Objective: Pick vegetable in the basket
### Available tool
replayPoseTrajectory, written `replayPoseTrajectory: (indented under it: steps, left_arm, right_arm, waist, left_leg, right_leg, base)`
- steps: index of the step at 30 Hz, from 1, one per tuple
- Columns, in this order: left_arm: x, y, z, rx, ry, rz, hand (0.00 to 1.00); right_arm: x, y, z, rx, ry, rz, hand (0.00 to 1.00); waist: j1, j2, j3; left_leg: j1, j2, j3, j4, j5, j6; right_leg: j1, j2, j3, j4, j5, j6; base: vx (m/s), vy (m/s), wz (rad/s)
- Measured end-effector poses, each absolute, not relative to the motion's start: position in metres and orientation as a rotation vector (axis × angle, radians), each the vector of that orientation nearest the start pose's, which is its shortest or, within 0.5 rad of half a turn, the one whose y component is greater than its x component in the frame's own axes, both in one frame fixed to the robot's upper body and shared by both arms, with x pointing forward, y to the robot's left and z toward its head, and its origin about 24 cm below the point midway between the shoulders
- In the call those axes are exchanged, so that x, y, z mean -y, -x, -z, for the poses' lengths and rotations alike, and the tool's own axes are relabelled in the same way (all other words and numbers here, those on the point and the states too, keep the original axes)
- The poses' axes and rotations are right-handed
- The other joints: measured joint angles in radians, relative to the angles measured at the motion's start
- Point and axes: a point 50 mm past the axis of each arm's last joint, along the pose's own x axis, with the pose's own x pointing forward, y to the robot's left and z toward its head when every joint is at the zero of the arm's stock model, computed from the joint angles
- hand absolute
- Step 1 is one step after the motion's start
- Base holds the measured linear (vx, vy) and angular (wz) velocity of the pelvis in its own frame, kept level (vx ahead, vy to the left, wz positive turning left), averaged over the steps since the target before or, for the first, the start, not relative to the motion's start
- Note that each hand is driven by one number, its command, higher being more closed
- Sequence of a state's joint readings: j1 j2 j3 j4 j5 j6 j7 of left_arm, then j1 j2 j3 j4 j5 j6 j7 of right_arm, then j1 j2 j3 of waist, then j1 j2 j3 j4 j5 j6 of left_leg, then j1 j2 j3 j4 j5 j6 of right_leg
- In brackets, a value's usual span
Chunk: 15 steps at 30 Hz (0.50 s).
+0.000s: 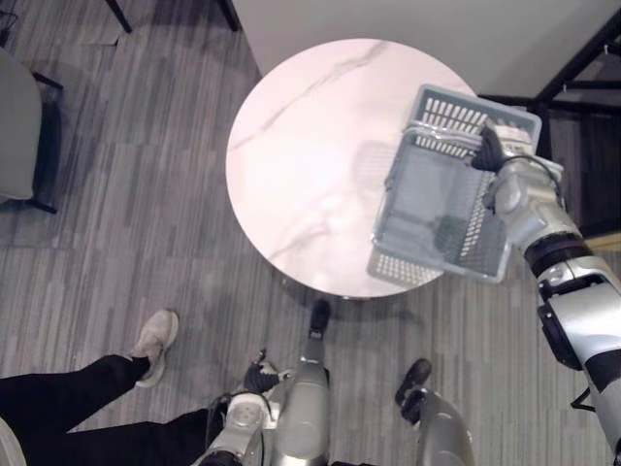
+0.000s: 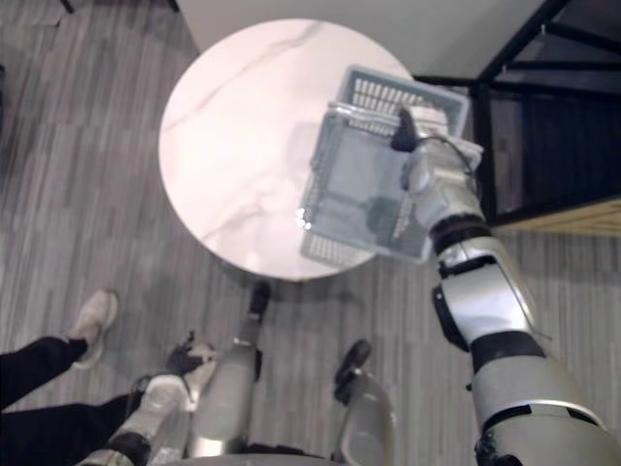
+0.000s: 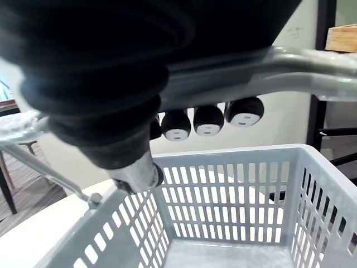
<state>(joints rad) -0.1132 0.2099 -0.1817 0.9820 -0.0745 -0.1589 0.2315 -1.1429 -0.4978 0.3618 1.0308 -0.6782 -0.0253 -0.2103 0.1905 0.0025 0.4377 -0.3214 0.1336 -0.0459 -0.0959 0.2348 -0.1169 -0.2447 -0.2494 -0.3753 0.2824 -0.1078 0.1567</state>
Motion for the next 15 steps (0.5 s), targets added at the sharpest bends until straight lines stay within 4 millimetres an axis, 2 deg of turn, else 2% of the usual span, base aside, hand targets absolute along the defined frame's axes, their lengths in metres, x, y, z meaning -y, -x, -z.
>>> replayPoseTrajectory:
  steps: [4, 10, 15]
  left_arm:
    - [-0.207, -0.194, 0.115, -0.707, -0.306, -0.16, 0.0]
    - [-0.207, -0.191, 0.117, -0.727, -0.309, -0.152, 0.0]
    - [-0.211, -0.184, 0.122, -0.778, -0.292, -0.17, 0.0]
  right_arm:
    - [0.18, -0.419, -0.212, 0.253, 1.4, 0.124, 1.0]
    - [0.163, -0.418, -0.202, 0.258, 1.435, 0.029, 1.0]
    - [0.133, -0.405, -0.199, 0.391, 1.451, -0.077, 1.0]
  waist:
    - [0.001, 0.0, -0.002]
    - [0.002, -0.004, -0.018]
    - [-0.007, -0.014, -0.028]
  left_leg:
    - [0.016, 0.002, 0.004, 0.0, -0.001, -0.001]
    - [0.035, 0.001, 0.008, 0.0, 0.001, 0.001]
    - [0.085, 0.006, 0.038, 0.0, -0.004, -0.001]
  right_leg:
    - [0.011, 0.001, 0.004, 0.001, 0.0, 0.0]
    - [0.03, -0.001, 0.005, 0.0, 0.0, 0.0]
    - [0.06, 0.0, 0.037, -0.002, 0.0, 0.0]
  base:
    - [0.0, -0.017, -0.02]
    - [0.01, -0.024, 0.01]
    - [0.0, -0.012, -0.12]
